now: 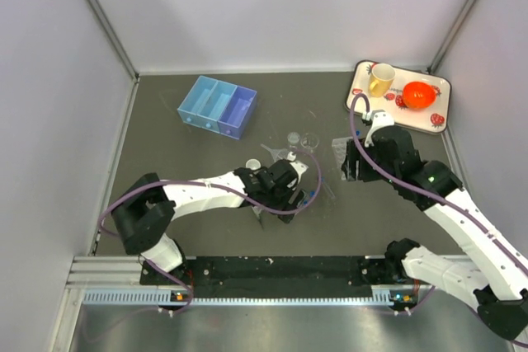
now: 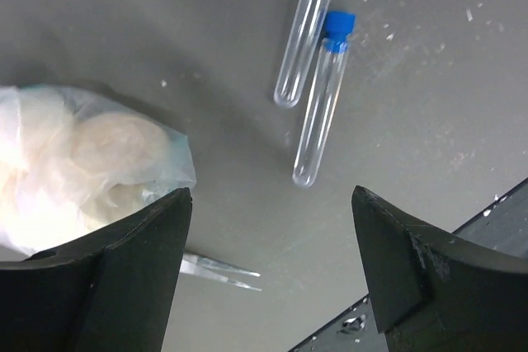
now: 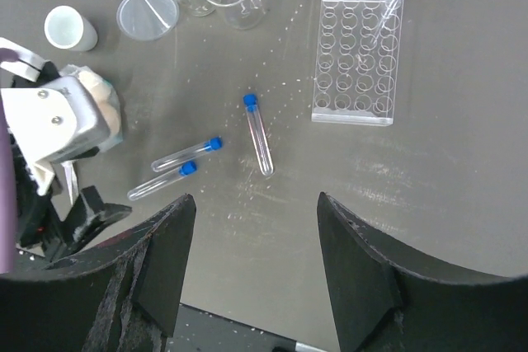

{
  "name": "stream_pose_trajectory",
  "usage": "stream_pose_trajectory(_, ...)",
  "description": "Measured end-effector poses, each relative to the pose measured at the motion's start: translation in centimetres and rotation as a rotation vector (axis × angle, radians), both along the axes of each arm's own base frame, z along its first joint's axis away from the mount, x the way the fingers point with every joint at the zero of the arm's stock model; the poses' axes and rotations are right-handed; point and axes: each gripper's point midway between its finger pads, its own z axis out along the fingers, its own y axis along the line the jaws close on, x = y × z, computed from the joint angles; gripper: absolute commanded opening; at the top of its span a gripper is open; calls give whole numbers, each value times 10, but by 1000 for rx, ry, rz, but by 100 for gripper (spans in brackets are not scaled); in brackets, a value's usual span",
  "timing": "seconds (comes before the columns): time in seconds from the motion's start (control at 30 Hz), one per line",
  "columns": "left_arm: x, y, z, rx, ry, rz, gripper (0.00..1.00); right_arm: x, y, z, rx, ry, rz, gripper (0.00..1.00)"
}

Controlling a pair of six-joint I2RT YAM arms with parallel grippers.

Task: Organize the chemistry lab equipment

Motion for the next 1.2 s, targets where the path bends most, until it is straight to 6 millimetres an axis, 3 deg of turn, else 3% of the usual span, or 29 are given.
stream_pose_trajectory(0.27, 2, -24, -3, 33, -50, -27, 76, -7, 0, -5, 11, 11, 19, 62)
stream_pose_trajectory(0.43, -2, -27, -11, 67, -55, -39, 72, -10, -1, -5, 14, 8, 20, 62)
stream_pose_trajectory(0.53, -3, -26, -12, 76, -59, -40, 66, -10, -1, -5, 15, 7, 21, 61)
stream_pose_trajectory(0.7, 0, -25, -14, 84, -72, -32, 43, -11, -1, -4, 19, 6, 24, 61)
stream_pose_trajectory(1.07, -10, -29, -29, 119, -73, -56, 40, -13, 2, -4, 29, 12, 38, 61)
stream_pose_trajectory(1.2, -12, -33, -29, 112, -80, -57, 34, -15, 2, -7, 31, 16, 40, 61)
